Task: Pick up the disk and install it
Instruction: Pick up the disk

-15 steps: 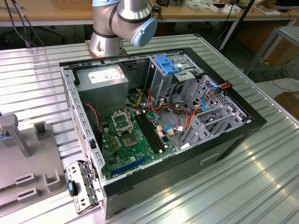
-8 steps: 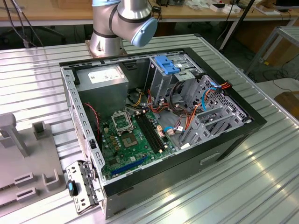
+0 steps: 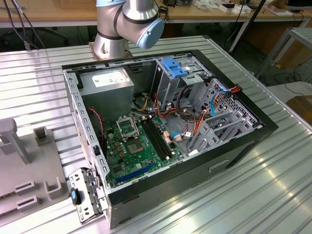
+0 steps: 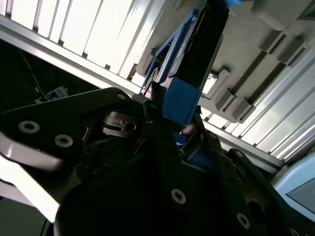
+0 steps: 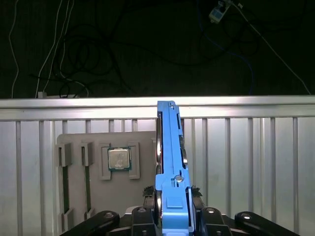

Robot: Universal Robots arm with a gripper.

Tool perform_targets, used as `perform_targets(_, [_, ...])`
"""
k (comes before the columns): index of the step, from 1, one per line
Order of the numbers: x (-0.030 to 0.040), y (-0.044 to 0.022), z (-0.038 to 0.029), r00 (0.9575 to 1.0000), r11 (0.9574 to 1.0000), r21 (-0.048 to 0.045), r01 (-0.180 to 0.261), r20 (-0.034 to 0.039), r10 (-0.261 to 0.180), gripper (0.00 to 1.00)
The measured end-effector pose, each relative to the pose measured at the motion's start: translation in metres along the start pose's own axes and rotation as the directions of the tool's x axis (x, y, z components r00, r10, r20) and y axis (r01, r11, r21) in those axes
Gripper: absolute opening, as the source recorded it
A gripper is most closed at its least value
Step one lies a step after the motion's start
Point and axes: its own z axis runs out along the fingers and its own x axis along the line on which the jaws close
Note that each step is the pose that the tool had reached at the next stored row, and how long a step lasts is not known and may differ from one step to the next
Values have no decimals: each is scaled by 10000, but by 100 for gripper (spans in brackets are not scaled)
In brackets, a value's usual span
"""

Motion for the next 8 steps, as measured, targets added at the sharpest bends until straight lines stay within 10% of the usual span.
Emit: perform_targets(8, [0, -14, 0, 10000, 10000, 0, 0, 0, 0, 37])
